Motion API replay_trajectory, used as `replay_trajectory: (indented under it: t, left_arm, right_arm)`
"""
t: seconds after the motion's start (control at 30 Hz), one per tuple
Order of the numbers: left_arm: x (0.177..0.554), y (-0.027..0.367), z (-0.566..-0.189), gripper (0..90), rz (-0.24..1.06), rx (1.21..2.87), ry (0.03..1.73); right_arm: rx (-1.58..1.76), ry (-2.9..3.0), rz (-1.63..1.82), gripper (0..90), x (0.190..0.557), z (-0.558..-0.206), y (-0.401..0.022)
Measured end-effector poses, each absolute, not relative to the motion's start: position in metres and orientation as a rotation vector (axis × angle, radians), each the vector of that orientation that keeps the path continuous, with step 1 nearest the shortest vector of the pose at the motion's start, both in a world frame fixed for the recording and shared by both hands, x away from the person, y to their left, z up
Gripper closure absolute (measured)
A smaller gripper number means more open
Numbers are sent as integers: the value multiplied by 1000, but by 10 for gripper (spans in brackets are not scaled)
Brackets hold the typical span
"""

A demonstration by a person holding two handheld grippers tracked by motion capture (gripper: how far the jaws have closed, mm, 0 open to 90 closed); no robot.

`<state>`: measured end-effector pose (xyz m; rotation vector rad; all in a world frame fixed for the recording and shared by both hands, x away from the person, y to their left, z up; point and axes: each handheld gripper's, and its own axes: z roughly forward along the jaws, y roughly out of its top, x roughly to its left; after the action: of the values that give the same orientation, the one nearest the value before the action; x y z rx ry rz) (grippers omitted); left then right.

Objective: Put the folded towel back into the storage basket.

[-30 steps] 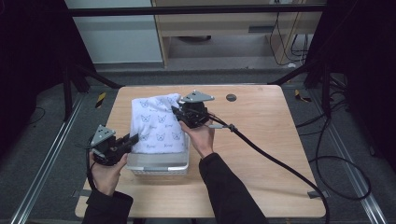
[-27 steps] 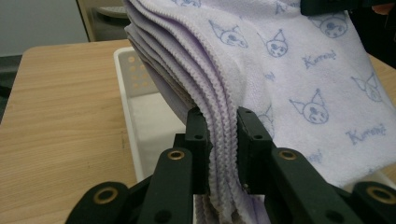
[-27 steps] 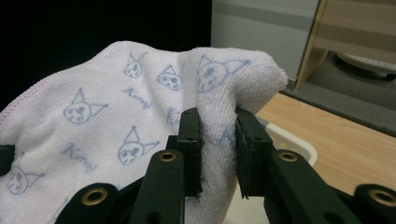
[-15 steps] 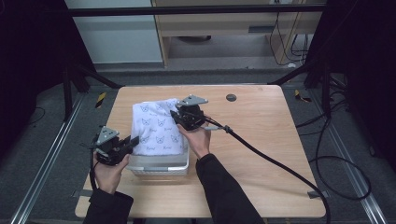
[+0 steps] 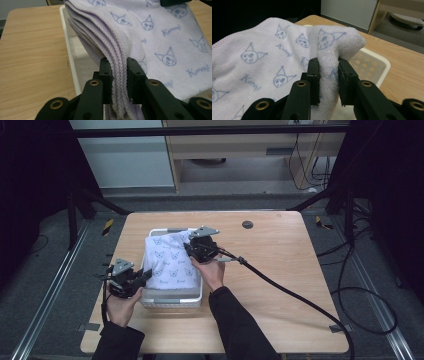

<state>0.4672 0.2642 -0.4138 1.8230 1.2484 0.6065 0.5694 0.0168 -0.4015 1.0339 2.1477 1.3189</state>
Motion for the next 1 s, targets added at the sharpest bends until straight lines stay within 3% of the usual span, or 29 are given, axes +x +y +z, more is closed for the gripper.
replay_trajectory:
  t: [0.83,1.0]
  left_arm:
    - [475,260,-430,756,602,1881,1287]
    - [476,259,-433,695,633,1882,1316]
  right_arm:
    - [1053,2180,1250,717,573,-426,20]
    - [1068,2204,1211,647,576,-430,20]
